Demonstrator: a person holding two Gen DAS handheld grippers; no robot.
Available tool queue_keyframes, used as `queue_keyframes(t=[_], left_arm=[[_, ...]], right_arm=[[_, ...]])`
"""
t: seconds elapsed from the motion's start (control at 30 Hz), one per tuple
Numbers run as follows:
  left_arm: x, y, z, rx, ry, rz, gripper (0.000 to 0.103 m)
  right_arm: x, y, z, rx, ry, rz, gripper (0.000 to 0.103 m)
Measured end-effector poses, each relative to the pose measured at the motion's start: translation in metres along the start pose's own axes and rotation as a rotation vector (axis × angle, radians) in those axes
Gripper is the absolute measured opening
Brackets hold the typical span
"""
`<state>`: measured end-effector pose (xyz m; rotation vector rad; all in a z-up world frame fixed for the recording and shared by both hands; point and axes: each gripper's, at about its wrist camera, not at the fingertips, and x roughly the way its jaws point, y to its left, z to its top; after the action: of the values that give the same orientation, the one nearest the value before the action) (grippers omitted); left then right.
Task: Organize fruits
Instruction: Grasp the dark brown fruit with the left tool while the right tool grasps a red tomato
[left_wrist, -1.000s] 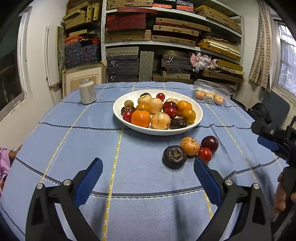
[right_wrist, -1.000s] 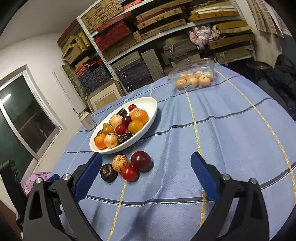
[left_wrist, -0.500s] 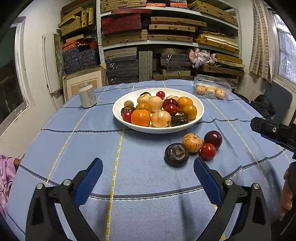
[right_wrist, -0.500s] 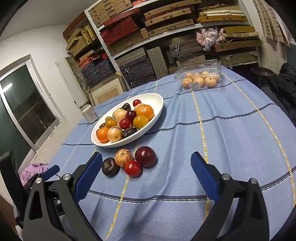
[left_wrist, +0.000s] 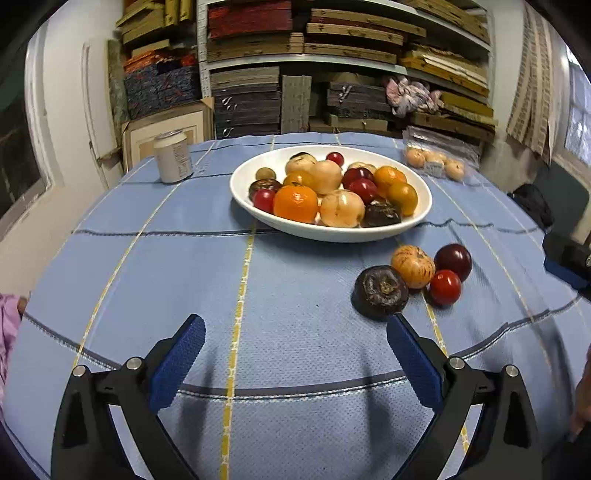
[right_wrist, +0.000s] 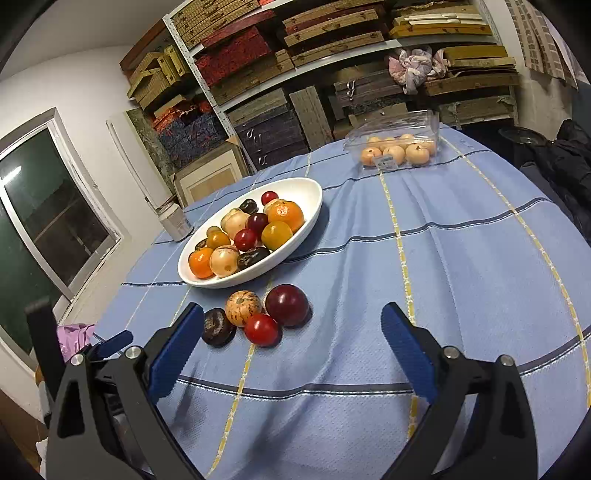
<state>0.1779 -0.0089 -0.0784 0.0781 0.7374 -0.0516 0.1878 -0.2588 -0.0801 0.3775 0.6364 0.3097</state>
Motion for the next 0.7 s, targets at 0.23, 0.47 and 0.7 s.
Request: queue_keyframes(t=[0.23, 0.47, 0.7], left_arm=[[0.021, -0.024, 0.009, 0.074, 0.016, -0.011, 0.099], [0.049, -0.031, 0.021, 0.092, 0.098, -0.024, 0.100], [0.060, -0.043, 0.029, 0.145, 0.098, -0.001, 0.100]], right_arm=[[0.000, 0.006, -0.002, -0.025, 0.014, 0.003, 0.095], [0.002, 0.001, -0.001, -0.001, 0.021, -0.001, 0.095], [0.007, 0.002, -0.003, -0.017, 0.037, -0.014, 0.095]])
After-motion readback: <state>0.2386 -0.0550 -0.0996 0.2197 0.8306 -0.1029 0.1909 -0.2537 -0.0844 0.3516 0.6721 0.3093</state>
